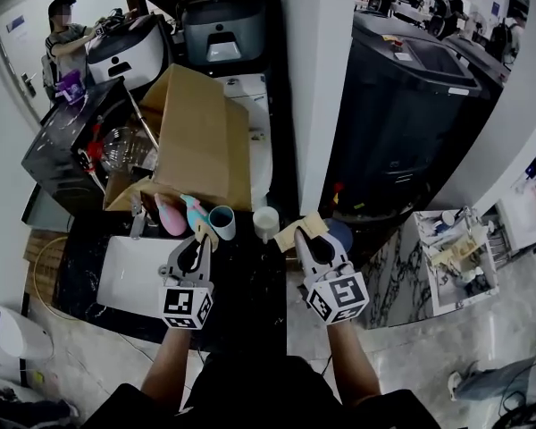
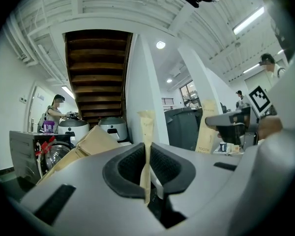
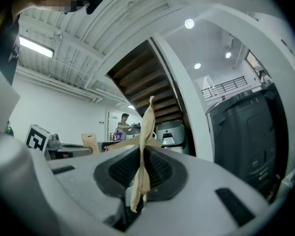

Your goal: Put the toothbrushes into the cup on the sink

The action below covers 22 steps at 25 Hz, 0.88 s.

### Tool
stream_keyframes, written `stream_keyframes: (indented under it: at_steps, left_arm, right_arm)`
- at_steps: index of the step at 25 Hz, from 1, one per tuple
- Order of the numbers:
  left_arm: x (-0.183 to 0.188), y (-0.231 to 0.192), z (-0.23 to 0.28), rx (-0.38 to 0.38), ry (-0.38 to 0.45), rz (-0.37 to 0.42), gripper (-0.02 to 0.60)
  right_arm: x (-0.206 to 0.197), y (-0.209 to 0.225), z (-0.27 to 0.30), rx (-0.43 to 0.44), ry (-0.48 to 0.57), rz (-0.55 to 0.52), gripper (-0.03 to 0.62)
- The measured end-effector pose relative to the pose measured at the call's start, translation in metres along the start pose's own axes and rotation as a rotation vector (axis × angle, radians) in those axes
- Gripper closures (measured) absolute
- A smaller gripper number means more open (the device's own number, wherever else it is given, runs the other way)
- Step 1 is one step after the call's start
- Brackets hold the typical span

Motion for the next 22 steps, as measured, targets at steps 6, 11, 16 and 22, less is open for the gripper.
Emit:
stream_keyframes:
  at_steps: [6, 11, 16, 22]
  left_arm:
    - [0.003, -0.015, 0.039, 0.000, 0.029, -0.035, 0.554]
    - [-0.001, -0.027, 0.068, 0.006, 0.031, -0.043, 0.554]
    - [-0.018, -0.038, 0.080, 0.007, 0.014, -0.076, 0.554]
    - [-0.039, -0.044, 0.093, -0.006, -0.006, -0.089, 0.554]
  right_arm:
    - [-0.015, 0.011, 0.005, -0.036, -0.023, 0.020, 0.565]
    - [-0.025, 0.013, 0.009, -0.050, -0.043, 0.040, 0.565]
    - [-0.038, 0.011, 0.013, -0.061, -0.066, 0.055, 0.565]
    - [-0.053, 0.011, 0.019, -0.075, -0.097, 0.069, 0.565]
Point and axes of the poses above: the fingertips, and each gripper's own axes: z forward along the fingers, y to its right, x out of its top, the point moved 2 cm from there along -z, backward along the fingers, and after that the axes turned 5 degrees about y, right-handed, at the moved point
